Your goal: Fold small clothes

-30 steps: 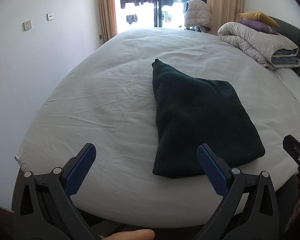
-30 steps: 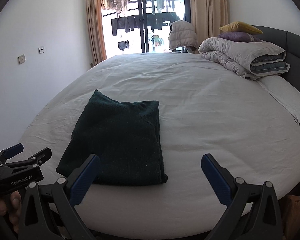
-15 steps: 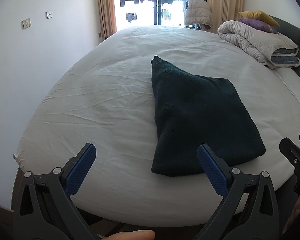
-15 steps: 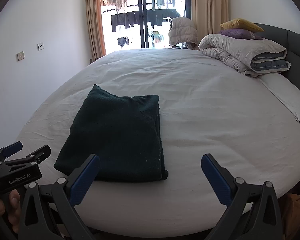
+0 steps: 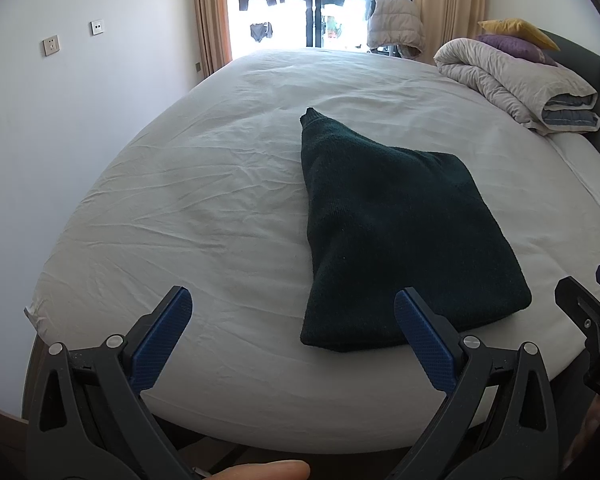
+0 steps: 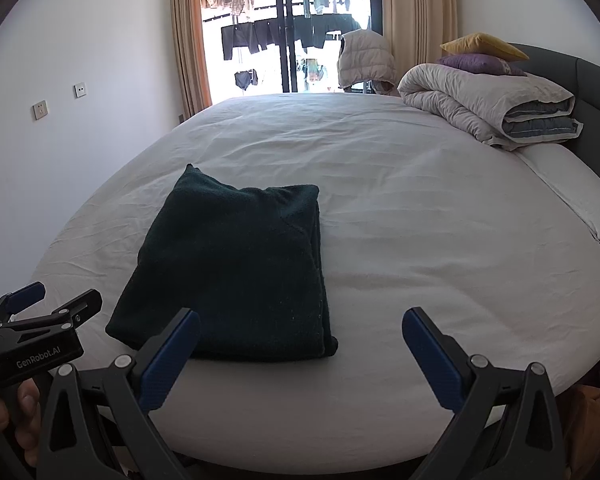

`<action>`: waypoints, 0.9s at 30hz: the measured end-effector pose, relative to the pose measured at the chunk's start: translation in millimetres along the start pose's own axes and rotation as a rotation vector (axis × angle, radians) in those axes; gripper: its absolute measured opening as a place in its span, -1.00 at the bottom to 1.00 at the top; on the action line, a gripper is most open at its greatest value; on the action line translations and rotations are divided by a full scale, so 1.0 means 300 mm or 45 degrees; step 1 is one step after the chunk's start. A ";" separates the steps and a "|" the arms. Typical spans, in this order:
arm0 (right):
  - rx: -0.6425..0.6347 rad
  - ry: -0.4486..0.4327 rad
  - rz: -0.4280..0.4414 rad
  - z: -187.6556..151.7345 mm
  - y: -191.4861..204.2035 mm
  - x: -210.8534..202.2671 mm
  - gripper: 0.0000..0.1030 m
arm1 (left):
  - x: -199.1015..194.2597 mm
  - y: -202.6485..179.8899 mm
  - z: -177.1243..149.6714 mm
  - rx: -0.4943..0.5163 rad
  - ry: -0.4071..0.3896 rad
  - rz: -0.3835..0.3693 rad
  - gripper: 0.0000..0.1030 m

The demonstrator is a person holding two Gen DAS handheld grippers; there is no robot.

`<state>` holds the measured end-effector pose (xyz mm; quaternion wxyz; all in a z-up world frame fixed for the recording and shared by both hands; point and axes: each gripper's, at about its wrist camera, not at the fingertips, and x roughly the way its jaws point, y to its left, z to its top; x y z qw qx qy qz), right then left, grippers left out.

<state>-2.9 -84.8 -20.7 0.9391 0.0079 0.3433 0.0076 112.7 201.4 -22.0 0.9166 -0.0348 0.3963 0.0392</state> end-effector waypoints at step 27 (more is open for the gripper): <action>0.001 0.001 0.001 0.002 -0.001 0.001 1.00 | -0.002 -0.004 0.003 -0.007 0.001 -0.002 1.00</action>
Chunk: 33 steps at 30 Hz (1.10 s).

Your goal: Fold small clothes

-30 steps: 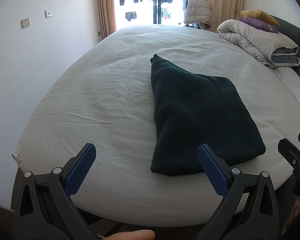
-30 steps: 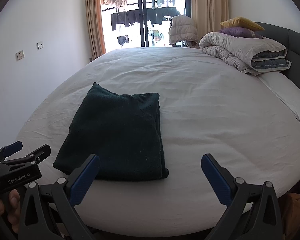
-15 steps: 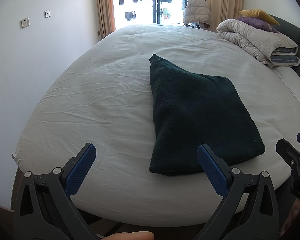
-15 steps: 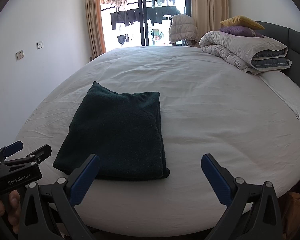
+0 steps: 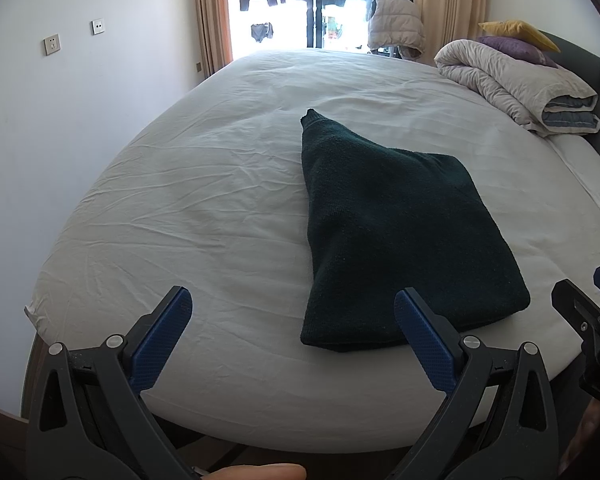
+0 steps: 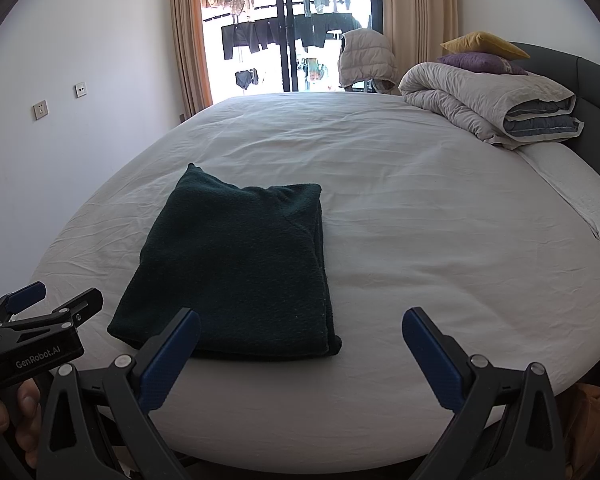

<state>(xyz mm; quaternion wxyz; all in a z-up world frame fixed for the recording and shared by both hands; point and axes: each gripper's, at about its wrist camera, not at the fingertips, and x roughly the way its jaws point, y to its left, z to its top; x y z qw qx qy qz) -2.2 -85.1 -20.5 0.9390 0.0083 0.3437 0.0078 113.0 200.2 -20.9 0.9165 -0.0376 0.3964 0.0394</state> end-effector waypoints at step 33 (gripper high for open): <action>0.006 0.009 0.003 -0.013 0.012 0.015 1.00 | 0.001 0.000 -0.002 0.002 0.004 0.001 1.00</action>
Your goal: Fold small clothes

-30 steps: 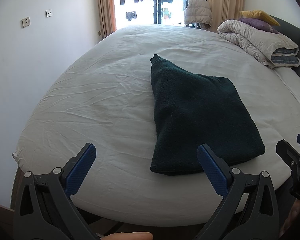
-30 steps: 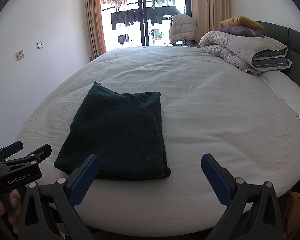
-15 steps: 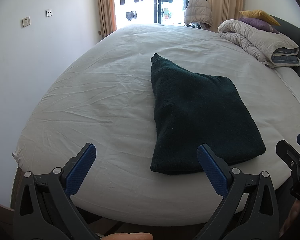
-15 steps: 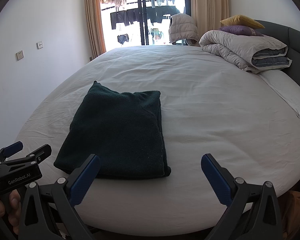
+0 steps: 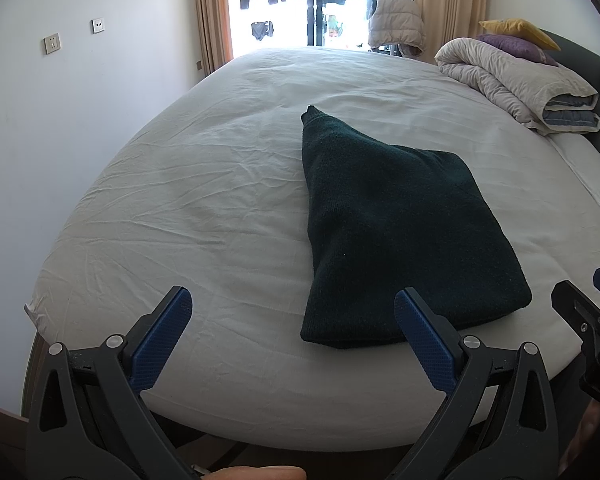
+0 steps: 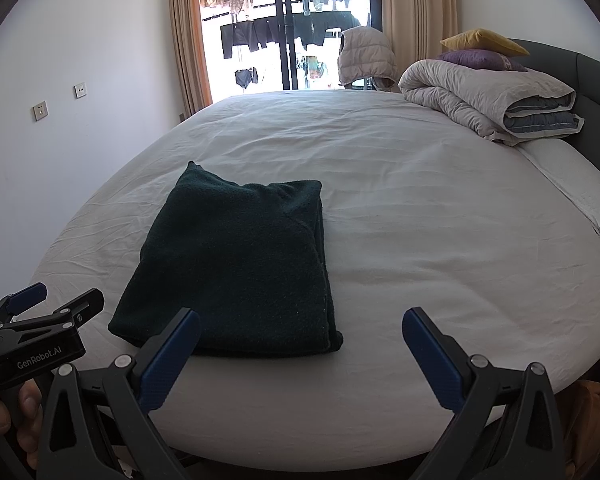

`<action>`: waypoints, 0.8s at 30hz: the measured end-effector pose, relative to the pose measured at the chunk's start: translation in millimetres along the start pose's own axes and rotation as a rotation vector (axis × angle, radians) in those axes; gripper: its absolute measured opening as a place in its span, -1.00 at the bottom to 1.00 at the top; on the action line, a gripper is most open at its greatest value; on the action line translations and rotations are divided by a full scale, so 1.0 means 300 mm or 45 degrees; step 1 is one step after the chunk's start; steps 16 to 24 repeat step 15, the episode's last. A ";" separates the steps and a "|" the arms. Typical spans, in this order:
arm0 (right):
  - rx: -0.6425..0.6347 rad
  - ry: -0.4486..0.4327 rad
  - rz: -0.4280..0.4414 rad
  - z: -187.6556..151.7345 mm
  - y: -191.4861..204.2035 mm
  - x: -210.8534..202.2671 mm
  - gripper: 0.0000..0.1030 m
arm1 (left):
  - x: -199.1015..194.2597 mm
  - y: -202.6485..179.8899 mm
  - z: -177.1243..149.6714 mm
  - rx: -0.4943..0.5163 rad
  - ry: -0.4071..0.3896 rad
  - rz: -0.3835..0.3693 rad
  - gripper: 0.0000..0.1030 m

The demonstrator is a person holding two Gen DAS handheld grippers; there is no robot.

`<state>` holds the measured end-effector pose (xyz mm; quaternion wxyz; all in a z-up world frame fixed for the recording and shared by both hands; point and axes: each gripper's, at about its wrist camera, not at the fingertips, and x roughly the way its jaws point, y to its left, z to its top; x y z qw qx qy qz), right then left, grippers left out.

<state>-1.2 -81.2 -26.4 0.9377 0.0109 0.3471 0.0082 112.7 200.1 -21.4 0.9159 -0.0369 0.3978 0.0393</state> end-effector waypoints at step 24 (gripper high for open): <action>0.015 0.006 0.004 -0.010 0.004 0.004 1.00 | 0.000 0.012 -0.013 -0.008 0.001 0.011 1.00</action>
